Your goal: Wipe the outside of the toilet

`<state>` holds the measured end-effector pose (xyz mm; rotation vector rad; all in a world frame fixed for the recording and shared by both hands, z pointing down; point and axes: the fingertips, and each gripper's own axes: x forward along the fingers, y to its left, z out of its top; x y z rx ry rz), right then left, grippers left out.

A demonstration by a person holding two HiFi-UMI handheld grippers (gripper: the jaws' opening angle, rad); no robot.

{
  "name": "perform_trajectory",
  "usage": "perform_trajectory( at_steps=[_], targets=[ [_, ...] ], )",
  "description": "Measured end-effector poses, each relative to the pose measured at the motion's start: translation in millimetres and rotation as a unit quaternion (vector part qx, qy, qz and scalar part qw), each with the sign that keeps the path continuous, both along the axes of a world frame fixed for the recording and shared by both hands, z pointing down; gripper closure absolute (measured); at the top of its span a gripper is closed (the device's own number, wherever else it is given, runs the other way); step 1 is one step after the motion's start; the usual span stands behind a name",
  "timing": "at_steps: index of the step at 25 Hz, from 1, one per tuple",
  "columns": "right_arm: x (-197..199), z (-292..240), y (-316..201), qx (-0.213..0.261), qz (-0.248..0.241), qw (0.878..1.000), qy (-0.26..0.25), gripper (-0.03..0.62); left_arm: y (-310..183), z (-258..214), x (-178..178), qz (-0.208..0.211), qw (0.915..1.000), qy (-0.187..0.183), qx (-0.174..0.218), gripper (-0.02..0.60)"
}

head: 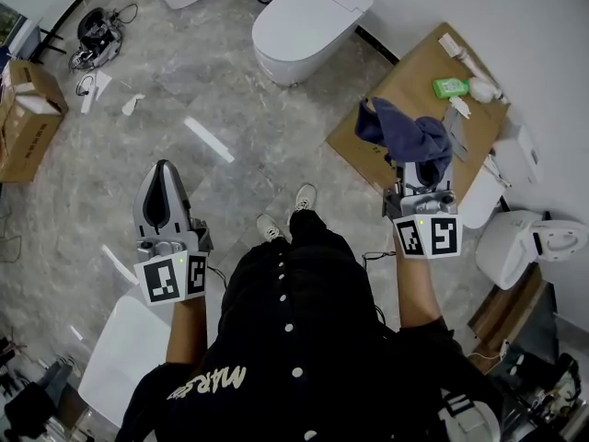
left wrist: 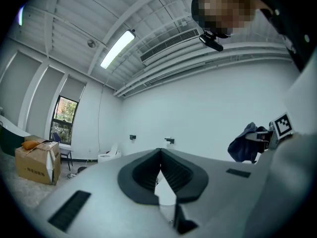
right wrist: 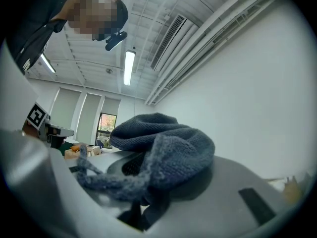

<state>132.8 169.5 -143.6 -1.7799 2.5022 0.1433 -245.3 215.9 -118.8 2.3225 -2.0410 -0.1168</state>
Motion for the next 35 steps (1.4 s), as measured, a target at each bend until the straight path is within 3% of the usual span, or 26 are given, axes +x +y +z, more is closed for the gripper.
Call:
perform_trajectory(
  at_steps=[29, 35],
  targets=[
    [71, -1, -115, 0.017, -0.037, 0.999, -0.026, 0.491, -89, -32, 80, -0.037, 0.9986, -0.024, 0.029, 0.571],
    [81, 3, -128, 0.011, -0.035, 0.999, -0.03, 0.491, -97, -23, 90, -0.036, 0.999, -0.022, 0.015, 0.571]
  ],
)
